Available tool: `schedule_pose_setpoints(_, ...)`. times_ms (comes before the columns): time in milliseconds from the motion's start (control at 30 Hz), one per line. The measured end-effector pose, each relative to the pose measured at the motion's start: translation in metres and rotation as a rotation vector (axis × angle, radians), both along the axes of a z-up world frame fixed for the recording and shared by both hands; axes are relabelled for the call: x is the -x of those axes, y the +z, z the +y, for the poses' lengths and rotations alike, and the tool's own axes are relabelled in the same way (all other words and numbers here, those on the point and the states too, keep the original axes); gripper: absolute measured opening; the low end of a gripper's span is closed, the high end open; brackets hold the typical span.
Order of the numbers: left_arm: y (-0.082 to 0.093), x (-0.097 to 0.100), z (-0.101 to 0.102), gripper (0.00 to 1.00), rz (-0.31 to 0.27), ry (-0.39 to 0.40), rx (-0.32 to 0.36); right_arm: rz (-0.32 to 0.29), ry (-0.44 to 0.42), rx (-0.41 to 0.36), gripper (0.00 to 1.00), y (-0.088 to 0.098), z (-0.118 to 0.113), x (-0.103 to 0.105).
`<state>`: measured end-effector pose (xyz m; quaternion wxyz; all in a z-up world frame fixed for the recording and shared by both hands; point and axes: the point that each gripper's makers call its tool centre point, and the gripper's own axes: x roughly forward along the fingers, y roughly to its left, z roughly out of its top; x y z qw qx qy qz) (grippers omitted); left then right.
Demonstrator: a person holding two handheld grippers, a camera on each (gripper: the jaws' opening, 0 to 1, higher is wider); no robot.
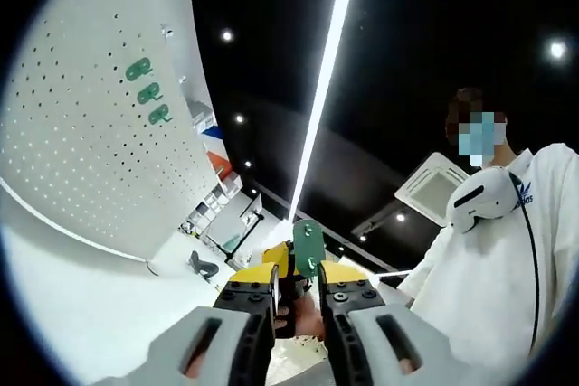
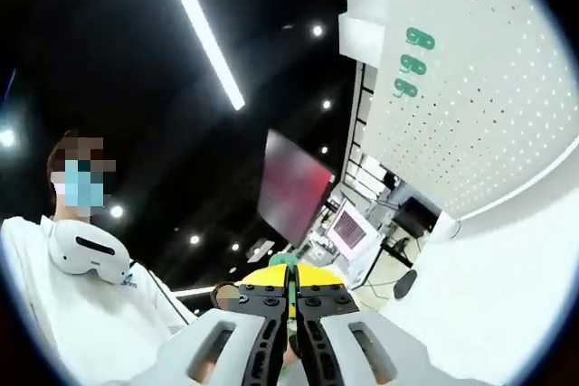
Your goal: Insert the hook assembly into the mounting plate slot until the hook locks in place.
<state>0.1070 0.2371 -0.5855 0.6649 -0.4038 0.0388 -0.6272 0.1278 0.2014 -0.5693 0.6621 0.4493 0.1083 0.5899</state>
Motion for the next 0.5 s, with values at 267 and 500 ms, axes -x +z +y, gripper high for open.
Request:
schedule_pose_setpoints(267, -0.011, 0.001, -0.006, 0.24, 0.012, 0.030, -0.044, -0.007, -0.130, 0.110, 0.00, -0.012, -0.007, -0.018)
schedule_pose_setpoints(500, -0.022, 0.010, -0.017, 0.25, 0.020, 0.030, -0.093, -0.055, -0.253, 0.247, 0.00, -0.016, -0.014, -0.036)
